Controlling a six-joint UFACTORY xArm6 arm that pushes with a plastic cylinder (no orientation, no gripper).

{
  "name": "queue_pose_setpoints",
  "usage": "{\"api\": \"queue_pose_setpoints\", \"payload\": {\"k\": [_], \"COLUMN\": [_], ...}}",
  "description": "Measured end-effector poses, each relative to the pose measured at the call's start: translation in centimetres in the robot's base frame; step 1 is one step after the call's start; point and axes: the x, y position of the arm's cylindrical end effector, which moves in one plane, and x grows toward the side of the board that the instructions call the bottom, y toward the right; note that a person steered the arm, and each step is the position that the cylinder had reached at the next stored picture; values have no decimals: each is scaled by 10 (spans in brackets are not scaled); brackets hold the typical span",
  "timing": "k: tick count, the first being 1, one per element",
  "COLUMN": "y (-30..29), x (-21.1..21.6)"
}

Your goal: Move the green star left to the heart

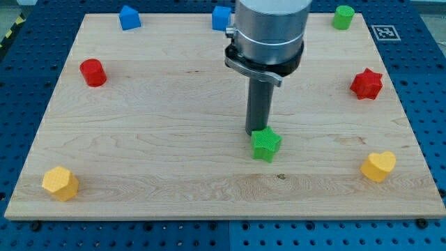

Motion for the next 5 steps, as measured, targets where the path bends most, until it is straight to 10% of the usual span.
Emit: {"api": "queue_pose_setpoints", "payload": {"k": [2,5], "y": [79,18], "x": [1,32]}}
